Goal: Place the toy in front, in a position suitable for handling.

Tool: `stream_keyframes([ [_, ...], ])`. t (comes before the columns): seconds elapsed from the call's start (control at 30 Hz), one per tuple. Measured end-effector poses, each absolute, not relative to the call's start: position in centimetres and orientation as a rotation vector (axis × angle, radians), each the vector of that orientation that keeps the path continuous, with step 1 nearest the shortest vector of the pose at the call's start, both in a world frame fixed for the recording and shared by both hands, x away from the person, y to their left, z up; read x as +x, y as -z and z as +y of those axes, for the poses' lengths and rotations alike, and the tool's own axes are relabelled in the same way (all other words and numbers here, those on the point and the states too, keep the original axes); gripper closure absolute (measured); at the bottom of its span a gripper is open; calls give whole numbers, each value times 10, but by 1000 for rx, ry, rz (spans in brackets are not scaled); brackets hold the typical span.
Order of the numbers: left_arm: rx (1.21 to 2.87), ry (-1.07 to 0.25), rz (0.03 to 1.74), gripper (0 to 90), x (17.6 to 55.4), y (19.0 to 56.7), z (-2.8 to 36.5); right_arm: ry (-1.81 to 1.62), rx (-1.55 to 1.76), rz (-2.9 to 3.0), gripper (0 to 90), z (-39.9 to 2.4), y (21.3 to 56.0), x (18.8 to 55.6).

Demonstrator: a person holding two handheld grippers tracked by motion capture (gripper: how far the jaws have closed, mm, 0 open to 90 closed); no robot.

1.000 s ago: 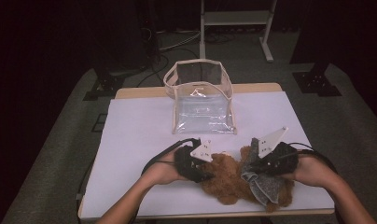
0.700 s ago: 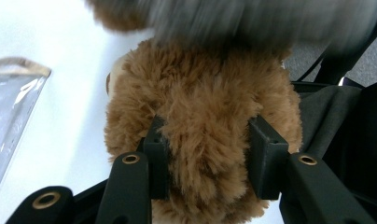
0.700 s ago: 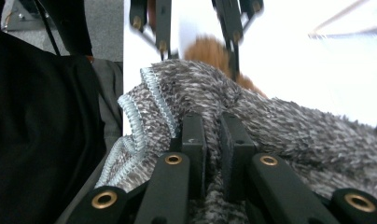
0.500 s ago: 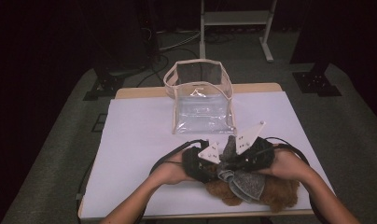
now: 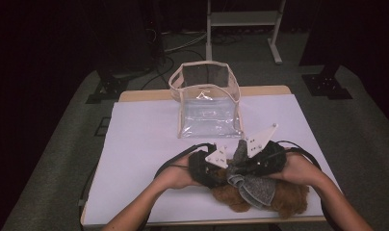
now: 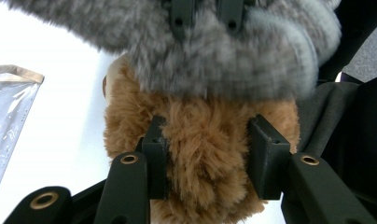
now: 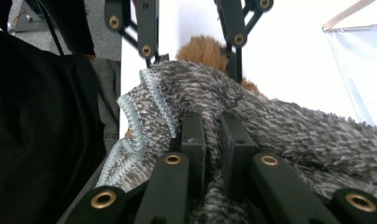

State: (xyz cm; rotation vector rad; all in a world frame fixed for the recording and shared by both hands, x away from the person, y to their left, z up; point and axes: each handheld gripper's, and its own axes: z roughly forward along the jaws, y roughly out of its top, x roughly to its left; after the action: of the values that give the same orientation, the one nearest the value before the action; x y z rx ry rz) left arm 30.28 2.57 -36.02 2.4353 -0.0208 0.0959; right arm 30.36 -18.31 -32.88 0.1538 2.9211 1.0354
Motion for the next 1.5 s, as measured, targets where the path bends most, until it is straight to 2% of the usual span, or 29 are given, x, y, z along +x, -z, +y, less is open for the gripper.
stream_keyframes([
  [0.37,2443,-98,-21,568,304,359,25,-968,295,2885,814,-247,331,292],
  [0.67,2460,-98,-55,564,301,359,25,-987,188,2891,808,-206,329,305],
  [0.97,2448,-103,-49,567,301,359,27,-1032,352,2880,815,-253,332,307],
  [1.07,2453,-96,-57,567,302,358,23,-1034,324,2868,812,-244,330,304],
  [1.27,2453,-89,-51,562,304,359,25,-992,161,2915,811,-200,332,301],
  [1.5,2419,-120,0,494,307,355,30,-934,273,2902,816,-233,341,298],
])
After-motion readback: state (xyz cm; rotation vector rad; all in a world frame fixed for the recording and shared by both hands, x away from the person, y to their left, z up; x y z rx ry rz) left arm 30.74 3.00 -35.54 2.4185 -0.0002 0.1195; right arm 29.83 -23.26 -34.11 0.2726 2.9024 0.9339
